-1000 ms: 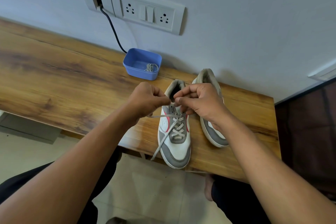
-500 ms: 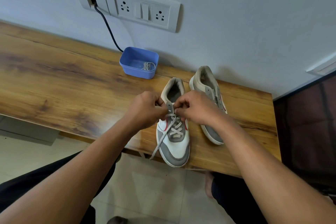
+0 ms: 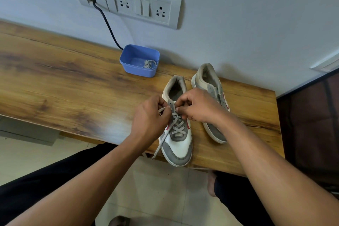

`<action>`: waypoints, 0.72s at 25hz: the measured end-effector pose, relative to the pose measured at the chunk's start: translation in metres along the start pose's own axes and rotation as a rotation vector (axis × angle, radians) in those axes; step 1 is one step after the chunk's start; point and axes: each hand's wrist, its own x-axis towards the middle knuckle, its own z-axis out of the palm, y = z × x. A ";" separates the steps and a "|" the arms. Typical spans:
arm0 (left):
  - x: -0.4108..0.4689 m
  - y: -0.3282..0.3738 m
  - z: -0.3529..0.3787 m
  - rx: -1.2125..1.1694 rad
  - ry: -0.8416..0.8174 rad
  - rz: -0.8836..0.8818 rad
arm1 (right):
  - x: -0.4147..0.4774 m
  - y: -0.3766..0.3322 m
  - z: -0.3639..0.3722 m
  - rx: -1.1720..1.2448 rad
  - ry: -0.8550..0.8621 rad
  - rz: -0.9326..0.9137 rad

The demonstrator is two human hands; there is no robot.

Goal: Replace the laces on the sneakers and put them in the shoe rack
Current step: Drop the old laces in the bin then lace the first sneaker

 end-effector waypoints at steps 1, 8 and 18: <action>-0.001 0.000 0.001 -0.009 -0.001 0.005 | 0.000 0.000 0.000 0.005 0.000 0.002; -0.001 0.000 0.001 0.041 -0.012 0.023 | -0.002 0.001 0.001 0.012 0.010 0.001; 0.013 -0.004 -0.001 0.105 -0.039 0.090 | -0.003 0.004 0.008 0.016 0.041 -0.018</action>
